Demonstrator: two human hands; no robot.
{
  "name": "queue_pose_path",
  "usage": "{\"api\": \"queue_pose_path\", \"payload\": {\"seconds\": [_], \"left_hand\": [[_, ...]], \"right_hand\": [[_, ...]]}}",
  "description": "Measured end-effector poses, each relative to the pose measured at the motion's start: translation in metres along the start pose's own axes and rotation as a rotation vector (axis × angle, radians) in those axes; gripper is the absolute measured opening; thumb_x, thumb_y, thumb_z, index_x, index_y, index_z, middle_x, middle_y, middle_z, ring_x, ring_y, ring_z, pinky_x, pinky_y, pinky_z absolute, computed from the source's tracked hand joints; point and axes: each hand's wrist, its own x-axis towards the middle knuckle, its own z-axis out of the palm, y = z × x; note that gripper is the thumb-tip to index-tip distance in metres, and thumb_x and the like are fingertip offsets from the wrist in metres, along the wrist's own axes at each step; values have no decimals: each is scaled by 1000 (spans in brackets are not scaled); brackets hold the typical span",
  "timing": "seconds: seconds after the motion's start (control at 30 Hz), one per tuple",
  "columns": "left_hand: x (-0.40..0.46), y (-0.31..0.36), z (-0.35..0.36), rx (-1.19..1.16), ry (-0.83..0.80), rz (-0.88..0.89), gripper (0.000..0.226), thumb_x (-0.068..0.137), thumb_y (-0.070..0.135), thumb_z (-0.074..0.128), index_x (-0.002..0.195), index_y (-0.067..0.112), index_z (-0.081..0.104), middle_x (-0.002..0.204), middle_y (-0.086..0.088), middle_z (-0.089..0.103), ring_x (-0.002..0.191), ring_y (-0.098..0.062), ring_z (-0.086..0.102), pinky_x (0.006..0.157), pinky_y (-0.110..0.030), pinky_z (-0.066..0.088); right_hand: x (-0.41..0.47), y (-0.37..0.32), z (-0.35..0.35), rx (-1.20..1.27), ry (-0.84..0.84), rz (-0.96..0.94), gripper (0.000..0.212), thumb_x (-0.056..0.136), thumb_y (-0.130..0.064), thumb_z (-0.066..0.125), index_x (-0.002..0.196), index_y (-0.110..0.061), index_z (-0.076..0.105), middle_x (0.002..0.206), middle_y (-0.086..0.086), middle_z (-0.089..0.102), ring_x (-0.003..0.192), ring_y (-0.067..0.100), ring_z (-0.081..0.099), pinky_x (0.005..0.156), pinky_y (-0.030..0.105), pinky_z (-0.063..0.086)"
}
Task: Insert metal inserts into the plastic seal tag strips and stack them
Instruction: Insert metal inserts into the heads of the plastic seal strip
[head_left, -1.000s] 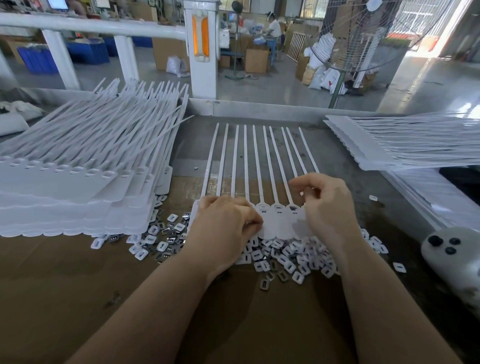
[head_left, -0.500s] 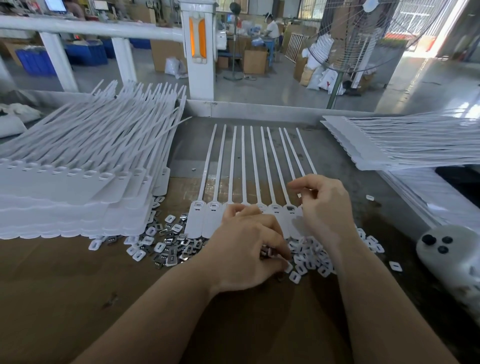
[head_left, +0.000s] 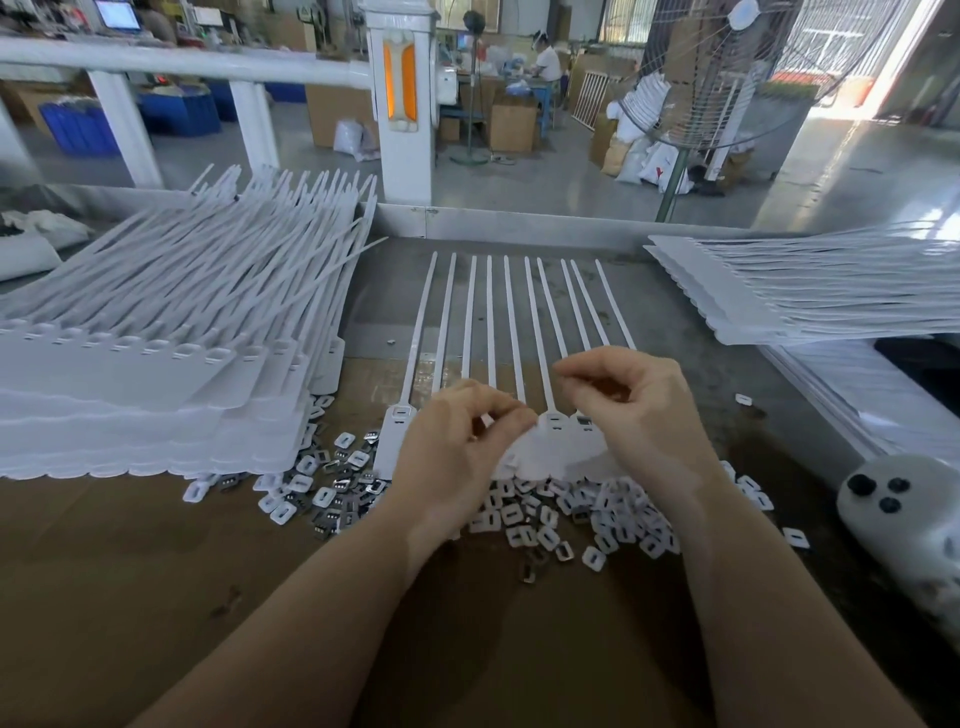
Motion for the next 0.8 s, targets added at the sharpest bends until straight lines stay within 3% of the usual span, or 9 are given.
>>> {"api": "queue_pose_path", "payload": {"seconds": [0.1,0.23,0.5,0.67,0.8], "left_hand": [[0,-2,-5,-199,108,-142,14,87,29,60,86,18,68,78,2,66,69,0,56,60,-6,41],[1,-4,-5,-253,140,-174,18,87,31,60,87,16,70,74,1,69,71,-12,63,57,-11,45],[0,-1,-4,-283,136,-123,10,84,25,63,79,22,70,72,5,67,64,2,56,56,-6,41],[0,-4,-2,-46,69,-45,8,86,27,62,87,26,70,85,15,61,78,1,53,68,-8,38],[-2,-7,2,239,-38,28,13,87,31,60,95,28,70,90,22,53,101,-5,44,90,-23,35]], "right_hand": [[-3,-8,1,80,-145,-22,14,84,-8,65,88,-19,73,77,-9,70,74,2,64,67,10,47],[-5,-10,3,108,-208,-39,11,80,-7,70,89,-13,73,77,-5,71,75,4,66,68,10,48],[-5,-8,6,141,-219,-38,7,77,-4,72,82,-10,73,71,-4,70,68,4,65,64,12,48],[4,1,-4,94,-4,14,5,78,-6,71,79,-11,72,67,-2,69,65,7,63,62,14,50],[8,12,-12,-69,97,45,6,77,-5,72,79,-11,73,69,0,70,66,10,65,64,15,52]]}}
